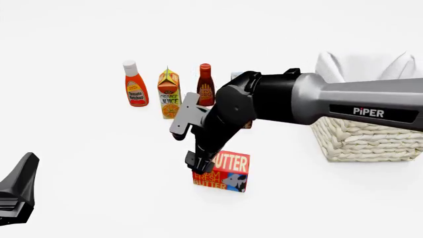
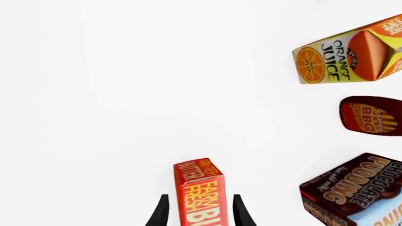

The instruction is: Pick the butter and place it in the basket.

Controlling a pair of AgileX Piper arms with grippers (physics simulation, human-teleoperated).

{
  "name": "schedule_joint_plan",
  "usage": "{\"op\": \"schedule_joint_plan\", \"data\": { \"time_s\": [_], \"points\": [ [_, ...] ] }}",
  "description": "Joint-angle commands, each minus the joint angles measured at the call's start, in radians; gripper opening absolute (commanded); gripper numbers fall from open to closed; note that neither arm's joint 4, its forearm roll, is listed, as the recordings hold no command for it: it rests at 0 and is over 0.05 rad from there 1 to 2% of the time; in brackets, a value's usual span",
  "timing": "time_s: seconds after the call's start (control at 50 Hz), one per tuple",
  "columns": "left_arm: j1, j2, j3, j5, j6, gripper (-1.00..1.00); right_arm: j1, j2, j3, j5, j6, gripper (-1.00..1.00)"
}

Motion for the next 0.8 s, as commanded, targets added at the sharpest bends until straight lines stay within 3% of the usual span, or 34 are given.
{"op": "schedule_joint_plan", "data": {
  "time_s": [0.02,0.8],
  "points": [
    [0.000,0.000,0.000,0.000,0.000,1.00,-0.003,0.003,0.009,-0.010,0.002,1.00],
    [0.000,0.000,0.000,0.000,0.000,1.00,-0.018,0.027,0.012,-0.032,0.007,1.00]
  ]
}}
